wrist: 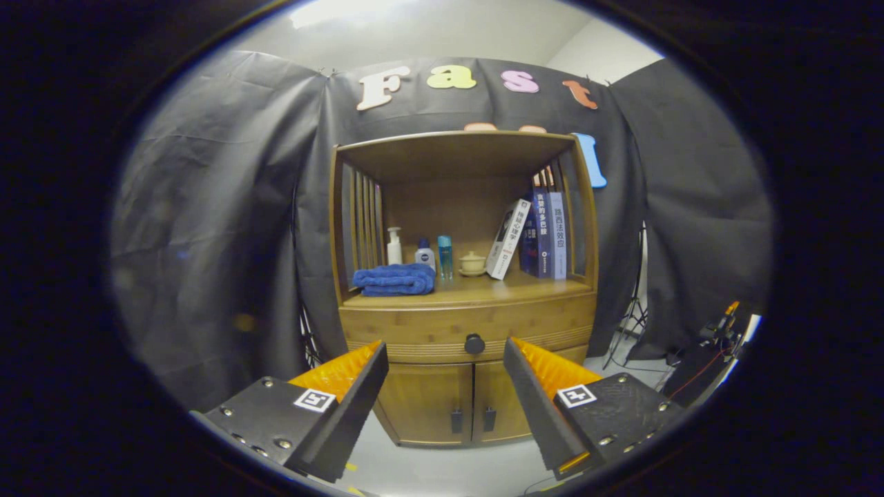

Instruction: Pull open the drawer, take out the items inside it, and place them on the countertop above the cabinet.

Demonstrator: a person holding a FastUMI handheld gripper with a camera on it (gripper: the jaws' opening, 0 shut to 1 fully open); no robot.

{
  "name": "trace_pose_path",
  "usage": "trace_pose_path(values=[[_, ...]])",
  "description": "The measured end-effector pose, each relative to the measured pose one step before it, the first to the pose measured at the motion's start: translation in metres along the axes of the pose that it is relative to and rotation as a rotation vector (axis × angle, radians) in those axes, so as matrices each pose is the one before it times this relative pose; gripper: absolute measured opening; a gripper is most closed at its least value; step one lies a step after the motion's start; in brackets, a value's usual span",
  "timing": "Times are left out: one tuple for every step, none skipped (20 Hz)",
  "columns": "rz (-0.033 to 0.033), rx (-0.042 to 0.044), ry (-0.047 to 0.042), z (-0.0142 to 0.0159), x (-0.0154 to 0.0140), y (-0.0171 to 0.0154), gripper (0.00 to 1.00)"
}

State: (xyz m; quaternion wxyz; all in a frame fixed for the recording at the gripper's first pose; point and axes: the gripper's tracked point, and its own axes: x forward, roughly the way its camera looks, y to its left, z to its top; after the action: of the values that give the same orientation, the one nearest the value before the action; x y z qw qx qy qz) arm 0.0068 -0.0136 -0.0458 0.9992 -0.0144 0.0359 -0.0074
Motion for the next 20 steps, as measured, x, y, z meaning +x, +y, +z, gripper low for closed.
trace_pose_path(values=[[0.00032, -0.00120, 0.00182, -0.00049, 0.00032, -0.00034, 1.00], [-0.00172, -0.00327, 0.00113, -0.00168, 0.00008, -0.00165, 1.00], [-0.00177, -0.00369, 0.00048, 0.00002, 0.00055, -0.00079, 1.00], [-0.00183, -0.00259, 0.00076, -0.00169, -0.00053, -0.00103, 1.00], [-0.00171, -0.00130, -0.00026, -0.00036, 0.00038, -0.00124, 1.00], [-0.00260, -0.00035, -0.00066, -0.00042, 0.00031, -0.00147, 1.00], [-0.00325, 0.00035, -0.00055, 0.00013, 0.00065, -0.00195, 1.00], [-0.00325, -0.00015, -0.00116, -0.00058, 0.00034, -0.00139, 1.00], [-0.00321, -0.00007, -0.00310, 0.00083, 0.00045, -0.00133, 1.00], [-0.00299, -0.00025, -0.00542, 0.00063, 0.00095, -0.00179, 1.00], [0.00068, -0.00433, -0.00668, 0.00106, 0.00185, -0.00022, 1.00], [-0.00375, -0.00930, -0.00612, -0.00036, 0.00276, -0.00125, 1.00], [-0.00848, -0.01120, -0.01022, -0.00046, 0.00456, -0.00243, 1.00], [-0.00771, -0.00975, -0.00863, -0.00140, 0.00602, -0.00271, 1.00], [-0.00296, -0.00956, -0.00235, -0.00400, 0.00794, -0.00092, 1.00], [-0.00565, -0.00992, -0.00012, -0.00550, 0.00869, -0.00069, 1.00], [-0.00801, -0.00737, 0.00154, -0.00448, 0.00973, -0.00273, 1.00], [-0.01171, -0.00179, 0.00097, -0.00641, 0.01030, -0.00352, 1.00], [-0.00465, 0.00005, 0.00544, -0.00642, 0.01037, -0.00171, 1.00], [0.00279, 0.00209, 0.00387, -0.00750, 0.01072, 0.00084, 1.00]])
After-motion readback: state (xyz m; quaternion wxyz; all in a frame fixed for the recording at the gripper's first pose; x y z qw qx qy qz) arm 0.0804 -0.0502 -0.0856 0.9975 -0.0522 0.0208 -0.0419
